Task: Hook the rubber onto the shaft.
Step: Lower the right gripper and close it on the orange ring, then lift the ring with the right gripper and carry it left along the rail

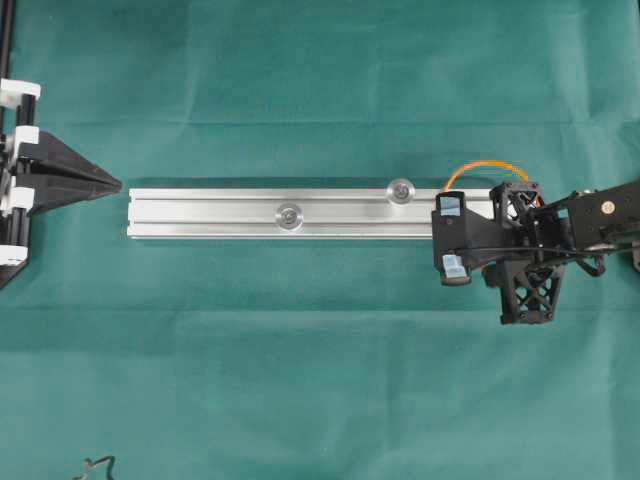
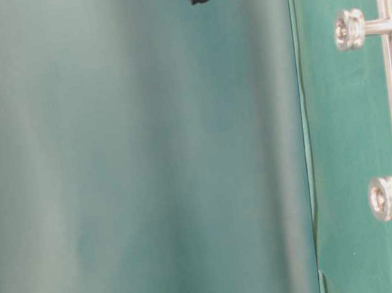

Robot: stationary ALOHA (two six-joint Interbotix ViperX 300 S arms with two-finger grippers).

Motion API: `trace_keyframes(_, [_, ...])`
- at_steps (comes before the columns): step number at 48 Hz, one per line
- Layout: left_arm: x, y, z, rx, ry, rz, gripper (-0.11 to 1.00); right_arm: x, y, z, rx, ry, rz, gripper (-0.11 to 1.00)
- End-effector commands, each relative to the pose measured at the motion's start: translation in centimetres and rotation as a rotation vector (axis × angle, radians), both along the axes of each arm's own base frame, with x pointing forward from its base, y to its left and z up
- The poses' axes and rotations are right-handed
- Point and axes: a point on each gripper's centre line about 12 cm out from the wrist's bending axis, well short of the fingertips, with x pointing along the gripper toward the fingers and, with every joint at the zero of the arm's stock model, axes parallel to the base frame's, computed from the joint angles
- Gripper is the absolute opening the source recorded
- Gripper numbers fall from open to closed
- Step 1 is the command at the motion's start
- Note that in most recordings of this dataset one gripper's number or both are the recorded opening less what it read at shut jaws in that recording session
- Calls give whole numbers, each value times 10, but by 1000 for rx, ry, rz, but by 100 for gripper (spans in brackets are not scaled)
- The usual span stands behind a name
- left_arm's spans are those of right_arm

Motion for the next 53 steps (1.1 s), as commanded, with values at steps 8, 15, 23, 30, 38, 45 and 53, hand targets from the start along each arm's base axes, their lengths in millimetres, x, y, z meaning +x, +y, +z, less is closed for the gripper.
trace_keyframes(8, [3,0,11,1,-26,-2,0,4,1,5,1,-25,3,7])
trace_keyframes(15, [3,0,11,1,-26,-2,0,4,1,5,0,-25,4,7])
trace_keyframes(23, [3,0,11,1,-26,-2,0,5,1,6,0,-28,4,7])
trace_keyframes(30, [3,0,11,1,-26,-2,0,6,1,11,2,-42,5,7])
trace_keyframes(38, [3,0,11,1,-26,-2,0,5,1,26,6,-64,6,7])
trace_keyframes(45, [3,0,11,1,-26,-2,0,3,1,43,8,-66,7,7])
trace_keyframes(53, [3,0,11,1,-26,-2,0,2,1,67,5,-66,13,7])
